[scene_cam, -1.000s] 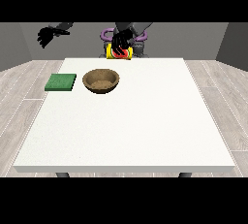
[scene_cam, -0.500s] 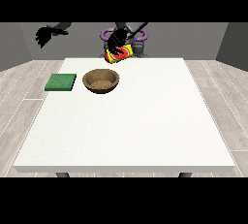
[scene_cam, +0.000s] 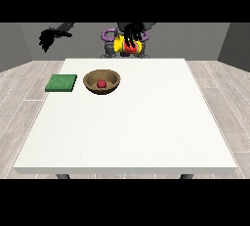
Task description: Pick the cup and pour the ball into the bowl, then pick the bowl and place it on the pad
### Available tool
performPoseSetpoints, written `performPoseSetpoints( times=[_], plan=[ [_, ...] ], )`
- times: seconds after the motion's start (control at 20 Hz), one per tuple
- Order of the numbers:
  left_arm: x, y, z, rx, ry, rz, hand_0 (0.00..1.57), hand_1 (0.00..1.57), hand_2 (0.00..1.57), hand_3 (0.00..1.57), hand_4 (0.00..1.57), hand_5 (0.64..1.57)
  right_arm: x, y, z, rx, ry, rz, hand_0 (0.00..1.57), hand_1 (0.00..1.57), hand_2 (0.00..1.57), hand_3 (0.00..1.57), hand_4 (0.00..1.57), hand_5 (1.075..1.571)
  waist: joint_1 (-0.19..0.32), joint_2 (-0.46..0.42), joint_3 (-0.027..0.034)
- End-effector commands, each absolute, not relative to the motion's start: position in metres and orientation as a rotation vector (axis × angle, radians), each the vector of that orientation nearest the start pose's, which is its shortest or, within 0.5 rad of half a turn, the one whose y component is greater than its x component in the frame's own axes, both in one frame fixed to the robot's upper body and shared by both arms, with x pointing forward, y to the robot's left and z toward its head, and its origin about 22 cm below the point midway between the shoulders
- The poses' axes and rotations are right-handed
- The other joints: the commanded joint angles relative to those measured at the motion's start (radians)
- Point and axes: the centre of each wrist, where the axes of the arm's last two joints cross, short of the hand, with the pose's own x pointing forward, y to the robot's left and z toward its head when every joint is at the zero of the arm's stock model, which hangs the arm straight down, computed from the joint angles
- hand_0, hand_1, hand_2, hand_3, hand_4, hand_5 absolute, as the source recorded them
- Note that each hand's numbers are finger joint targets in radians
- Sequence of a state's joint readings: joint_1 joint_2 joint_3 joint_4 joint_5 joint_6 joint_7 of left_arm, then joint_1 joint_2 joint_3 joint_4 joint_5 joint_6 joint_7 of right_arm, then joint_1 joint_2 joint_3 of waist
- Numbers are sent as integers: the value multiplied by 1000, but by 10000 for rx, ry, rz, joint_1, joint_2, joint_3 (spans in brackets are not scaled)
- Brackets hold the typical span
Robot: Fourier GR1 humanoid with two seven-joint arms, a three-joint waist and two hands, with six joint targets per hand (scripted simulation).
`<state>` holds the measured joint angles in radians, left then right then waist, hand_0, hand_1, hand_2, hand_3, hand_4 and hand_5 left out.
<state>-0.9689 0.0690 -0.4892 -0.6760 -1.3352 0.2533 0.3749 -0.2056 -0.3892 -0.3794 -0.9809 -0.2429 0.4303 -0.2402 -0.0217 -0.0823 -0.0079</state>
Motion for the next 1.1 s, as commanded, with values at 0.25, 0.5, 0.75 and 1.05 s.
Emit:
performPoseSetpoints(
  times=[0.25, 0.5, 0.75, 1.05],
  plan=[
    [380, 114, 44, 7944, -15984, -4354, 0, 0, 0, 0, 419, 1561, 287, -378, -19, 685, -16486, -1118, 0, 0, 0, 0, 354, 1567, 408, 1576, -183],
    [362, 120, 53, 4051, -17740, -2462, 0, 0, 0, 0, 0, 1560, 313, -342, -7, 155, -16941, -1091, 0, 0, 0, 0, 297, 1571, 748, 2341, -57],
    [336, 135, 21, 1783, -18777, -2168, 0, 0, 0, 0, 0, 1565, 326, -300, -10, 42, -17003, -2139, 0, 0, 0, 0, 295, 1570, 1340, 2784, 45],
    [338, 177, 21, 704, -19060, -2612, 0, 0, 0, 0, 0, 1564, 333, -294, -26, -501, -16756, -2746, 0, 0, 0, 0, 315, 1569, 1849, 2779, 79]
  ],
)
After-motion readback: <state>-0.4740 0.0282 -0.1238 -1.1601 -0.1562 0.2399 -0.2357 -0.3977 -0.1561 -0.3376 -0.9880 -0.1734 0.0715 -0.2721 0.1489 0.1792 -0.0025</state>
